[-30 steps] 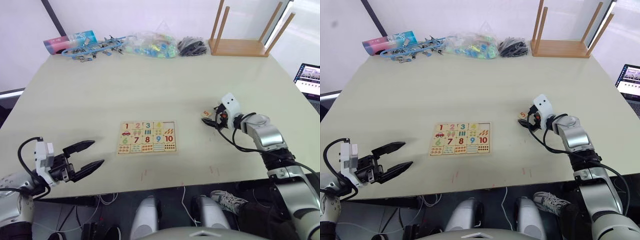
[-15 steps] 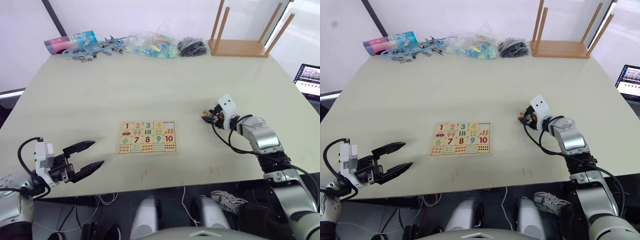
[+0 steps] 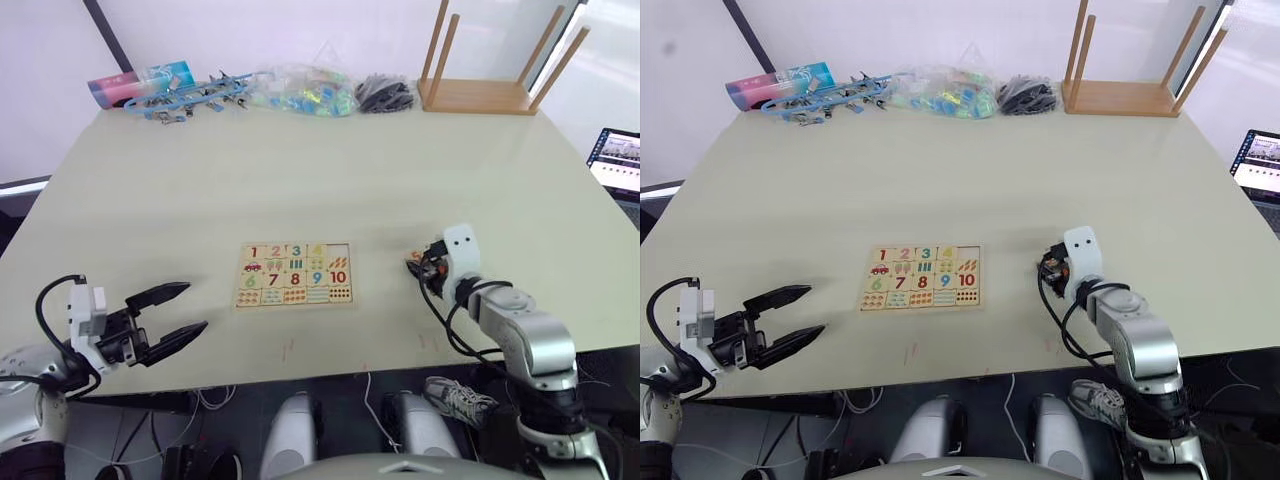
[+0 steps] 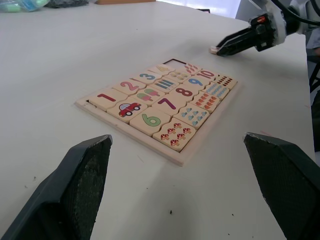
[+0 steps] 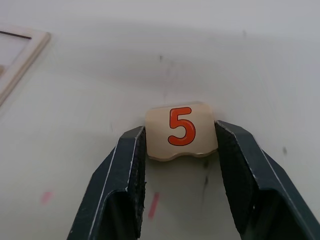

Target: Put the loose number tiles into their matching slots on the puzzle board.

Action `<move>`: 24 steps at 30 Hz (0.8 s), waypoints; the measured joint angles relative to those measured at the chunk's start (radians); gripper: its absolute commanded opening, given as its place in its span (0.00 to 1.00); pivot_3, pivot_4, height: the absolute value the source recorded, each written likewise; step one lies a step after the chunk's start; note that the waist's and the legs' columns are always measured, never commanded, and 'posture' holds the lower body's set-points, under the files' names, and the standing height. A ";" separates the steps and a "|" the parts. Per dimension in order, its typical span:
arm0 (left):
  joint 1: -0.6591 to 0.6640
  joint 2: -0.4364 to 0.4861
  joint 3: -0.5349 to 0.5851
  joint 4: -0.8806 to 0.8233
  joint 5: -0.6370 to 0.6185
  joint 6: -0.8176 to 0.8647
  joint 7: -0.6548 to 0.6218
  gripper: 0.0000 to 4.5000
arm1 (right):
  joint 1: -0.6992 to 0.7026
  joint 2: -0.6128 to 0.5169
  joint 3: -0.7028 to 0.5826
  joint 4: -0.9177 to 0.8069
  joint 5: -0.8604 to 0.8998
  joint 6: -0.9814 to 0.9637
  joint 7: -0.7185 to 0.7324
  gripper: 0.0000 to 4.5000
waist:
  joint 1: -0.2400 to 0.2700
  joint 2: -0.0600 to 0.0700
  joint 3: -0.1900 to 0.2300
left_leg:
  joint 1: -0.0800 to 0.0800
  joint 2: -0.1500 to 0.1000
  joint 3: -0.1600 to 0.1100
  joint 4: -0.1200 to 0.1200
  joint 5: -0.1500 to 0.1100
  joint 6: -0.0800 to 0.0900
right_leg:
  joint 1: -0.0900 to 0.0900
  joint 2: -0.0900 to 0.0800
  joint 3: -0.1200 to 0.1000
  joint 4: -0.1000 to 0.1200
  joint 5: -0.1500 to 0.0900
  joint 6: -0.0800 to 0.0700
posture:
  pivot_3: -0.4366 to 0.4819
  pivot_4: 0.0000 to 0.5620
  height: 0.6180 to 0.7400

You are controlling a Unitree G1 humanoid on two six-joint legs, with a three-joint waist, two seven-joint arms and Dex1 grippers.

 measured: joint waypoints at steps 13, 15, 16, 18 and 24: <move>-0.052 0.020 -0.017 0.050 0.003 -0.001 -0.033 1.00 | 0.073 0.099 0.014 -0.094 -0.021 0.031 -0.147 0.33 | -0.001 0.000 0.000 | -0.001 0.000 0.000 -0.001 0.000 0.000 | -0.001 0.000 0.000 0.000 0.000 0.000 | 0.48 0.27 0.98; -0.052 0.021 -0.017 0.053 0.003 -0.001 -0.037 1.00 | 0.078 0.098 0.016 -0.094 -0.021 0.023 -0.147 0.56 | -0.001 0.000 0.000 | -0.001 0.000 0.000 -0.001 0.000 0.000 | -0.001 0.000 0.000 0.000 0.000 0.000 | 0.48 0.27 0.98; -0.052 0.022 -0.017 0.056 0.003 -0.001 -0.038 1.00 | 0.079 0.098 0.018 -0.094 -0.021 0.016 -0.146 0.63 | -0.001 0.000 0.000 | -0.001 0.000 0.000 -0.001 0.000 0.000 | -0.001 0.000 0.000 0.000 0.000 0.000 | 0.48 0.27 0.98; -0.051 0.027 -0.017 0.057 0.003 -0.001 -0.040 1.00 | 0.087 0.102 0.025 -0.097 -0.010 0.003 -0.140 0.86 | -0.002 0.000 0.000 | -0.001 0.000 0.000 -0.001 0.000 0.000 | -0.001 0.000 0.000 0.000 0.000 0.000 | 0.48 0.27 0.98; -0.048 0.036 -0.016 0.057 0.003 -0.001 -0.041 1.00 | 0.091 0.107 0.002 -0.097 0.030 -0.013 -0.116 0.98 | -0.001 0.000 0.000 | -0.001 0.001 0.000 -0.001 0.000 0.000 | -0.002 0.000 0.000 0.000 0.000 0.000 | 0.48 0.27 0.98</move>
